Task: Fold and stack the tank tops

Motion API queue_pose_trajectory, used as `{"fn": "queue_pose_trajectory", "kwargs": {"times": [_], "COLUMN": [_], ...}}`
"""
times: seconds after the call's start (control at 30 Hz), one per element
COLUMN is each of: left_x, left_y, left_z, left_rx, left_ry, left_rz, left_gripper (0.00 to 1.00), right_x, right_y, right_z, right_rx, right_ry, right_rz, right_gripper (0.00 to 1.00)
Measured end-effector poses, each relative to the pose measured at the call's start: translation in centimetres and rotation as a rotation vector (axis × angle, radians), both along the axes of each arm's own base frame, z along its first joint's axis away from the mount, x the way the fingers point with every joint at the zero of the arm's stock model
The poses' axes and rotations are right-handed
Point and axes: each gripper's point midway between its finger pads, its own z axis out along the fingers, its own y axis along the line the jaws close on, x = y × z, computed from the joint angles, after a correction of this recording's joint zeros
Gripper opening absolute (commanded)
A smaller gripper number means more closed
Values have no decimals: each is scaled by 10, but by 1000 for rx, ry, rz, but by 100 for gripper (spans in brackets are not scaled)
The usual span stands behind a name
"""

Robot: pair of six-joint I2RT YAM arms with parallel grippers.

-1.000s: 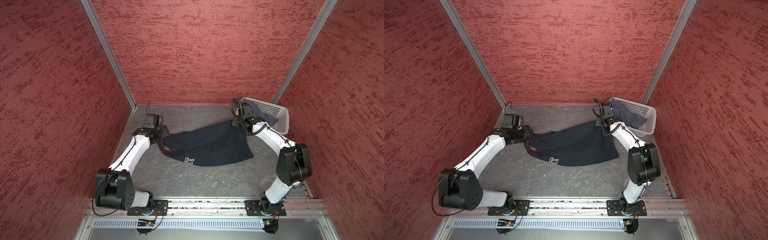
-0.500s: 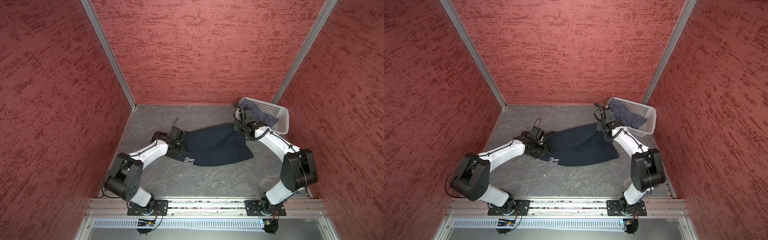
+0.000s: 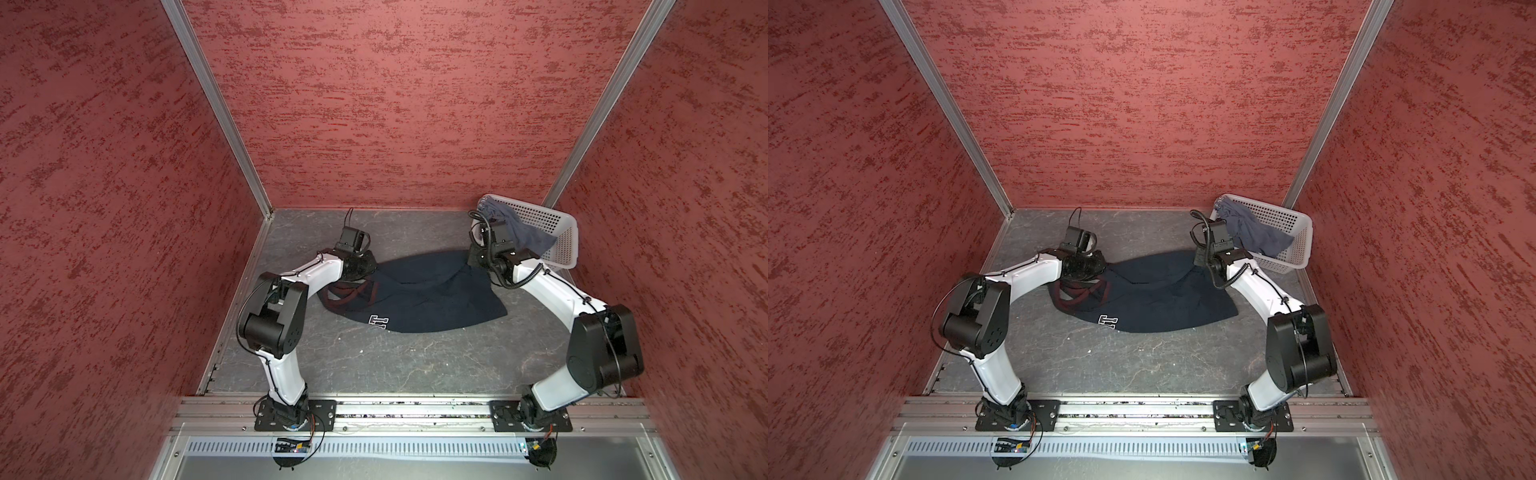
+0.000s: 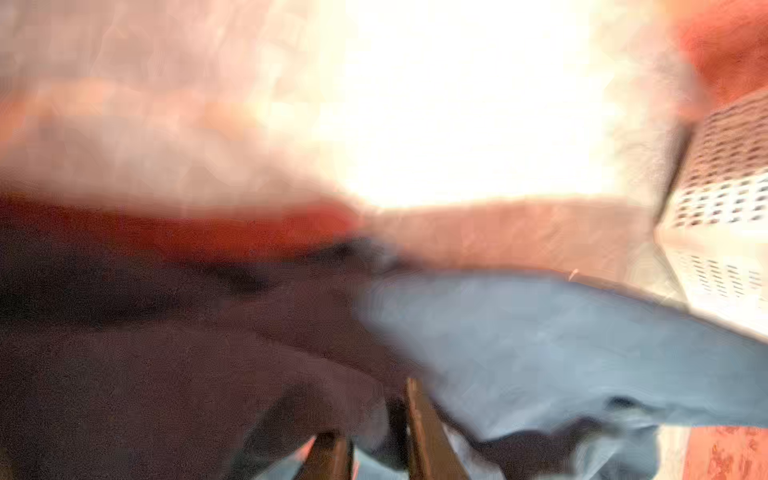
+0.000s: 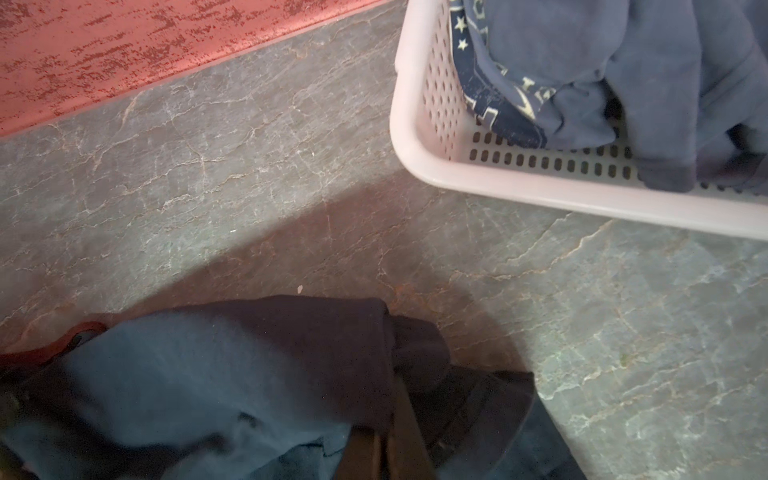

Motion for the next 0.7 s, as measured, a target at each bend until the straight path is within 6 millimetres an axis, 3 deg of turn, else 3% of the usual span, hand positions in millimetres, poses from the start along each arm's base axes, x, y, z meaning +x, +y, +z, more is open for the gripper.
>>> {"fn": "queue_pose_trajectory", "kwargs": {"times": [0.17, 0.27, 0.33, 0.53, 0.63, 0.7], "left_x": [29, 24, 15, -41, -52, -53], "left_y": [1, 3, 2, -21, -27, -24], "left_z": [8, 6, 5, 28, 33, 22], "left_rx": [4, 28, 48, 62, 50, 56], "left_ry": [-33, -14, 0, -10, -21, 1], "left_rz": [-5, -18, -21, -107, -130, -126], "left_gripper": [37, 61, 69, 65, 59, 58], "right_x": [-4, -4, -4, -4, -4, -4], "right_y": [0, 0, 0, 0, 0, 0], "right_z": [-7, -7, -7, -7, -7, -7], "right_rx": [2, 1, -2, -7, -8, -8], "right_ry": [15, 15, 15, 13, 13, 13], "right_rz": [1, 1, 3, 8, 9, 9], "right_gripper": [0, 4, 5, 5, 5, 4]}}
